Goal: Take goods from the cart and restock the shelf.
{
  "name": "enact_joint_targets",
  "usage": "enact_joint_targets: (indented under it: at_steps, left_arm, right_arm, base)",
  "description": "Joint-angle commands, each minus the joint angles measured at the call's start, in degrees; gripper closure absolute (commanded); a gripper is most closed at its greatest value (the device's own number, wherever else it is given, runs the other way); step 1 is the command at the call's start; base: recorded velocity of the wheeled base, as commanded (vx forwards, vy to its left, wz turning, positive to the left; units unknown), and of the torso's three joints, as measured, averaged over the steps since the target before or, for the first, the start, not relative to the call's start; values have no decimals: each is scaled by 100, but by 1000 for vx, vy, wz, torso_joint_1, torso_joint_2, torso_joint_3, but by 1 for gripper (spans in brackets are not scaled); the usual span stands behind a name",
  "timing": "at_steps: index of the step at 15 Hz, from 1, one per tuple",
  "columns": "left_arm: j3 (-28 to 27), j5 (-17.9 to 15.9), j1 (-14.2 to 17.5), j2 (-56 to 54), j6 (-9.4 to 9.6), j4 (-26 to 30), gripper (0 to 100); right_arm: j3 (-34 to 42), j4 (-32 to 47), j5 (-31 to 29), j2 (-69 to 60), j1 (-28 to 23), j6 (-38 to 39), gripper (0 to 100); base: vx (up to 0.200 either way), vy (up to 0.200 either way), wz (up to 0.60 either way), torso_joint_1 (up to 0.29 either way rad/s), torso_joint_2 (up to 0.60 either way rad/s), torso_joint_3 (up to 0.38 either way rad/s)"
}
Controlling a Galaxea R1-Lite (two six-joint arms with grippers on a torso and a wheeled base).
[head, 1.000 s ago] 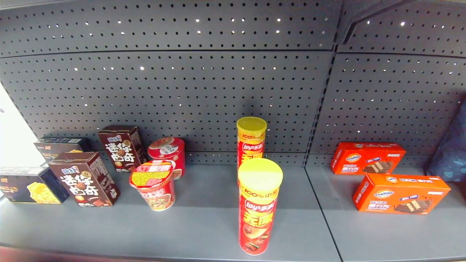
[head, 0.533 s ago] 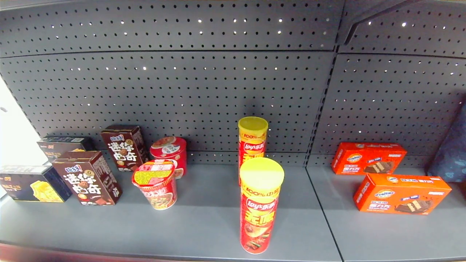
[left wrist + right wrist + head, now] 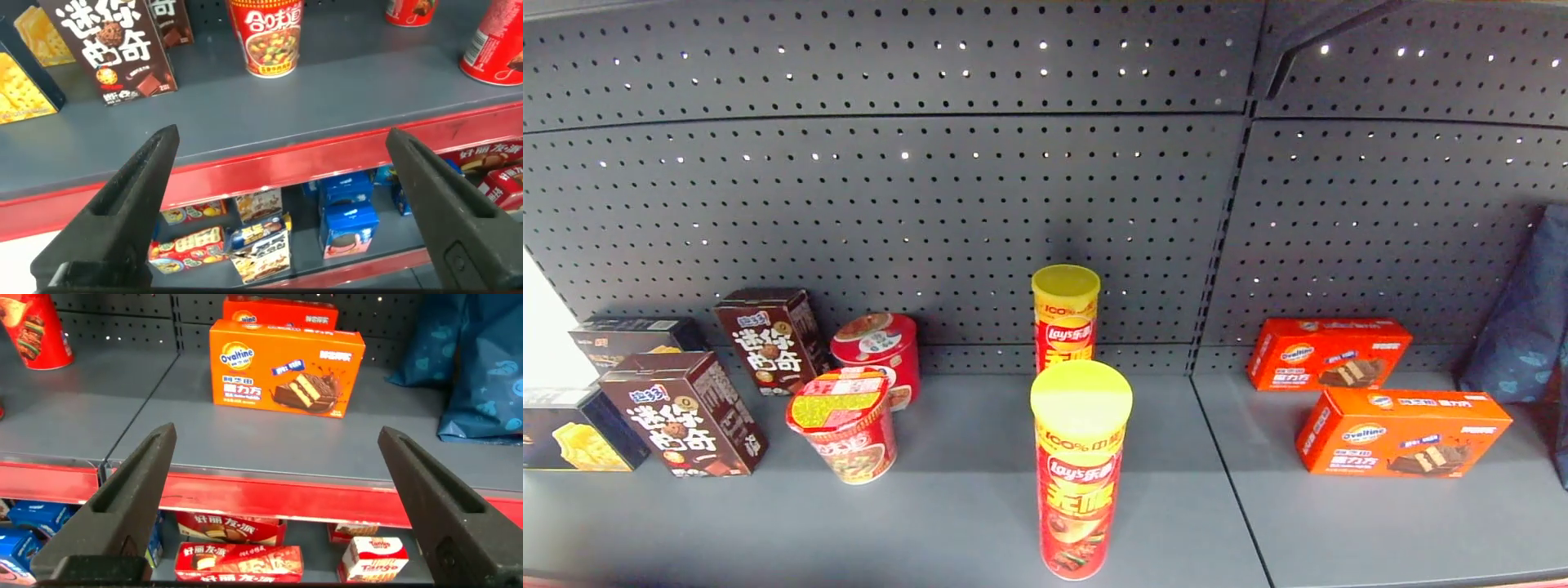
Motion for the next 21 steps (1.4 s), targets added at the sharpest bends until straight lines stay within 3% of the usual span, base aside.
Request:
enact_joint_targets:
  at_steps: [1, 21]
  left_arm:
    - [5, 1, -2, 20, -1, 2, 0]
    - [5, 10, -2, 11, -1, 2, 0]
  right_arm:
    - [0, -3, 5, 10, 0, -24, 0]
    - [0, -3, 5, 10, 0, -33, 0]
  base:
    - [0, 0, 0, 0, 0, 0]
    - [0, 10, 0, 0, 0, 0]
